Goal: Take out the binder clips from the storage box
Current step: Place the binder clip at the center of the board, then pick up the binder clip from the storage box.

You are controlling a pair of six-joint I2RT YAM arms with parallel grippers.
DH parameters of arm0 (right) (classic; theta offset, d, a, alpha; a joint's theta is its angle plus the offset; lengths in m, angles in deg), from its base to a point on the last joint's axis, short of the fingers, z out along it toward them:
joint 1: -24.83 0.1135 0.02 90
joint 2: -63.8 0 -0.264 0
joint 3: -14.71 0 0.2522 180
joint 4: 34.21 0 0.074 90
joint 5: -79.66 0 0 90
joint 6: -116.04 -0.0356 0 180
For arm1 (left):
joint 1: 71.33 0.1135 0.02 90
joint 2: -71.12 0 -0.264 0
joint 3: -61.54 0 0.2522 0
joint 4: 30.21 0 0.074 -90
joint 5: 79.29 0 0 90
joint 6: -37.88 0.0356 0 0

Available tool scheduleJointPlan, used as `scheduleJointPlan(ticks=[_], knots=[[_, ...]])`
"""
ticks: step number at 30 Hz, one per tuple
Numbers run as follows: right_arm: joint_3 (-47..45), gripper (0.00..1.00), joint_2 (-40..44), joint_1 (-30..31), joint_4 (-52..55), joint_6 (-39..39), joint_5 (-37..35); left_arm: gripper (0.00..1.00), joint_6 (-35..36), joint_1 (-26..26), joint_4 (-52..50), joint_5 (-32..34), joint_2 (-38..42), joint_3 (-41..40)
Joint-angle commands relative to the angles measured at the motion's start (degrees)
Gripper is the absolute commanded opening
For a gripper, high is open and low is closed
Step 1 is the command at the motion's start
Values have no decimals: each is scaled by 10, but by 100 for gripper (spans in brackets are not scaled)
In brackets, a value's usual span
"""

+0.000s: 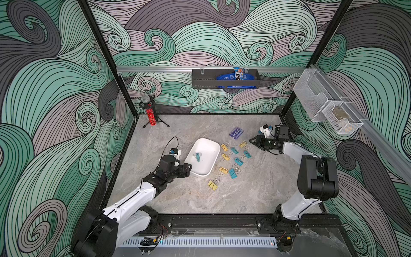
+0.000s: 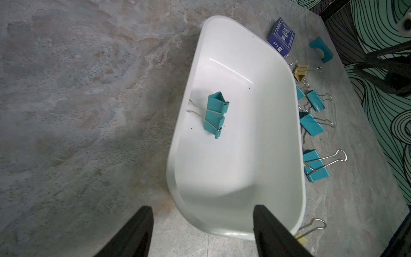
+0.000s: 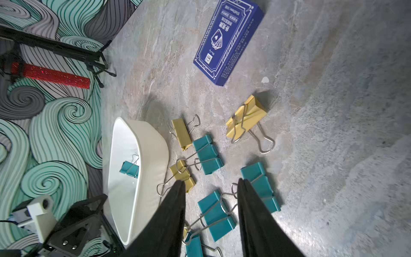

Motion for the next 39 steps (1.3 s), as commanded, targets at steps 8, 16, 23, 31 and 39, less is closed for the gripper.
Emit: scheduleJointPlan(ticks=[8,16,23,31,39], knots=[[48,42,66,224,54,195,-67,70,-1,-3,-25,14,-18,19],[111,41,-29,303,71,298,-82,69,-20,-2,-6,22,-16,1],[143,46,-84,358,79,361,-108,69,-15,-2,-3,22,-38,3],[227,48,-165,417,129,428,-170,68,-19,-2,10,11,-46,1],[264,49,-212,448,142,477,-223,69,-19,-3,25,4,-47,-6]])
